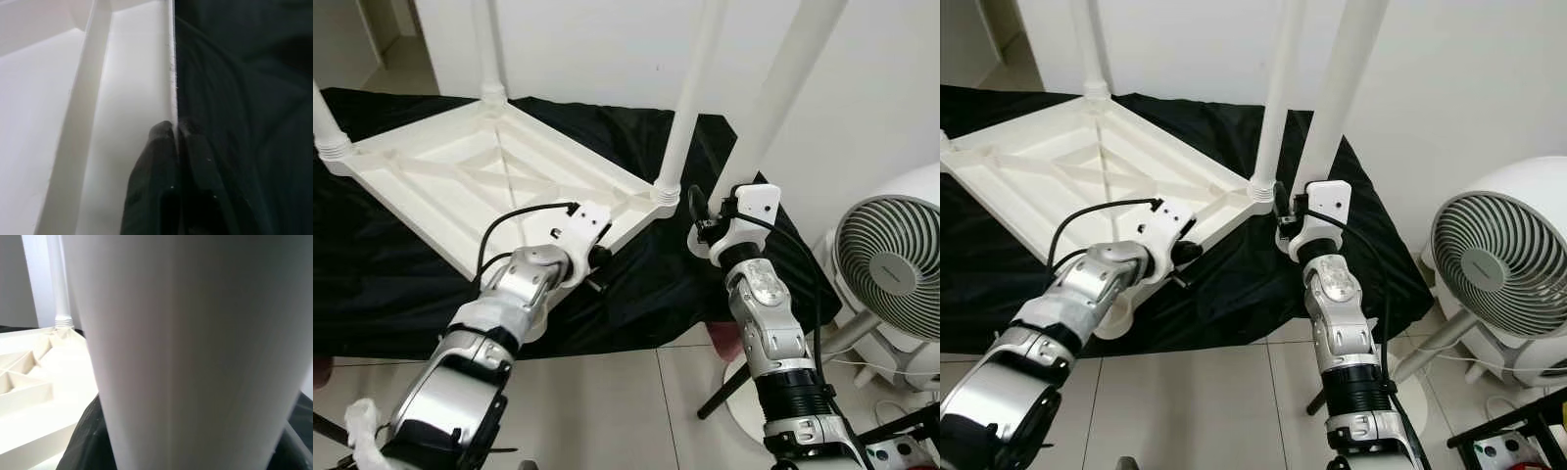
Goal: Building children table
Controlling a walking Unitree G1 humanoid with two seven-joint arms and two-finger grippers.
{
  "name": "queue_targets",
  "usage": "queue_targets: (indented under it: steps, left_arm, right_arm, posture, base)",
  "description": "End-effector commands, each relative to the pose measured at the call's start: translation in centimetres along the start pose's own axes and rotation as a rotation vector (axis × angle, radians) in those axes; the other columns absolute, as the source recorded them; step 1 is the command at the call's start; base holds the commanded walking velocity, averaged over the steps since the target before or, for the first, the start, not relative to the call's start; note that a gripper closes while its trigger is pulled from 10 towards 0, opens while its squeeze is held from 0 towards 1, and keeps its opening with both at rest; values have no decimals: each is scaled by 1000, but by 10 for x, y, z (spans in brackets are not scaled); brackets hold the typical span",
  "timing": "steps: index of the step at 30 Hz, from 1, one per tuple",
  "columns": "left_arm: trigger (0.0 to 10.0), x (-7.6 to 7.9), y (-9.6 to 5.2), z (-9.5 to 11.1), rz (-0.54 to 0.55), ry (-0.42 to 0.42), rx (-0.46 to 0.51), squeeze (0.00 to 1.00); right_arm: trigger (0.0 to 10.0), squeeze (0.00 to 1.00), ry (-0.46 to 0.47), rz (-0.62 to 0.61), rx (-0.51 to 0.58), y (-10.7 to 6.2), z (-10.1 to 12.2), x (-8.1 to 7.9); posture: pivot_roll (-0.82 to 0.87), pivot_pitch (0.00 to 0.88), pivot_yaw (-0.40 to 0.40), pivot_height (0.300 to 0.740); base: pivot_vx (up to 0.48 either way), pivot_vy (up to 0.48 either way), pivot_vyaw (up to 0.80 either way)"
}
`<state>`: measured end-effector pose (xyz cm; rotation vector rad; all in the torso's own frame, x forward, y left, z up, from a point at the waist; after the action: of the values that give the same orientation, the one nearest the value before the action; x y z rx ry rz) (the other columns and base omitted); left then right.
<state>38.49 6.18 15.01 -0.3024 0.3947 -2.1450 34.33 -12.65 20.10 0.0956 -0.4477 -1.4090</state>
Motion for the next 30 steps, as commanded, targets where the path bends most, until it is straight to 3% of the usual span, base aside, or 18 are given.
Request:
queue_targets:
  steps: [1, 2, 3, 4, 8, 11, 12, 13, 14, 15, 19, 22, 26, 28, 30]
  left_arm:
    - [4980, 0, -1, 37, 127, 46, 188, 0]
    - [10000, 2, -1, 37, 98, 41, 194, 0]
    - [10000, 2, -1, 37, 98, 41, 194, 0]
    - [10000, 5, -3, 36, 39, 8, 202, 1000]
    - [10000, 3, -18, 39, -125, -99, 279, 1000]
    - [10000, 1, -23, 40, -155, -112, 298, 1000]
    - [10000, -2, -31, 44, -176, -86, 330, 1000]
    - [10000, -7, -39, 47, -186, -51, 355, 541]
    - [10000, -7, -39, 47, -186, -51, 355, 541]
    - [10000, -10, -44, 48, -191, -26, 370, 0]
    - [10000, -17, -51, 48, -179, 18, 366, 0]
    - [10000, -52, -80, 34, -156, 171, 256, 0]
    - [10000, -59, -87, 29, -161, 209, 222, 0]
    - [10000, -79, -103, 7, -162, 276, 77, 0]
    - [10000, -85, -108, 1, -162, 291, 31, 0]
  right_arm:
    - [10000, 0, 1, -17, 5, 1, 1, 3]
    - [10000, 0, 1, -17, 6, 1, 1, 3]
    - [10000, 0, 1, -17, 6, 1, 1, 3]
    - [10000, 0, 1, -18, 6, 1, 1, 4]
    - [10000, 0, 1, -23, 3, -1, 0, 5]
    - [10000, 0, 2, -24, 2, -1, 0, 5]
    - [10000, 0, 3, -22, 2, 0, 0, 5]
    - [10000, 0, 4, -18, 2, 0, 0, 4]
    - [10000, 0, 4, -18, 2, 0, 0, 4]
    - [10000, 0, 5, -15, 3, 1, -1, 3]
    - [10000, 0, 7, -11, 5, 2, 0, 2]
    - [10000, 0, 10, 4, 11, 4, 1, 0]
    - [10000, 0, 10, 6, 11, 4, 0, 0]
    - [10000, 0, 7, 11, 8, 3, -1, -1]
    - [10000, 0, 7, 13, 8, 2, -1, -1]
  posture:
    - [59, 26, -72, 740]
    - [55, 26, -68, 740]
    - [55, 26, -68, 740]
    - [57, 26, -66, 740]
    - [67, 24, -66, 740]
    - [67, 24, -66, 740]
    - [79, 23, -69, 740]
    - [87, 22, -73, 740]
    - [87, 22, -73, 740]
    - [87, 22, -73, 740]
    - [94, 19, -75, 740]
    - [106, 14, -77, 740]
    - [108, 12, -78, 740]
    - [111, 8, -82, 740]
    - [111, 9, -84, 740]
  base:
    - [0, 0, 0]
    - [0, 0, 0]
    - [0, 0, 0]
    - [0, 0, 0]
    - [0, 0, 0]
    - [0, 0, 0]
    - [0, 0, 0]
    - [0, 0, 0]
    - [0, 0, 0]
    - [0, 0, 0]
    - [0, 0, 0]
    - [0, 0, 0]
    - [0, 0, 0]
    - [0, 0, 0]
    - [0, 0, 0]
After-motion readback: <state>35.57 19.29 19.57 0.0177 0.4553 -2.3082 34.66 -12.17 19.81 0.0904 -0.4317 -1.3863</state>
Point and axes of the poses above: a point about 5 cm out from each wrist's last joint towards the gripper, its own y axis pointing out of the wrist towards the gripper, its own z axis along the axis of the wrist's last joint, x = y × z, the point moved 1 cm from there along y, pointing out of the wrist towards the gripper, and after that the axes turned 14 degrees about -y, right-handed, at the moved point
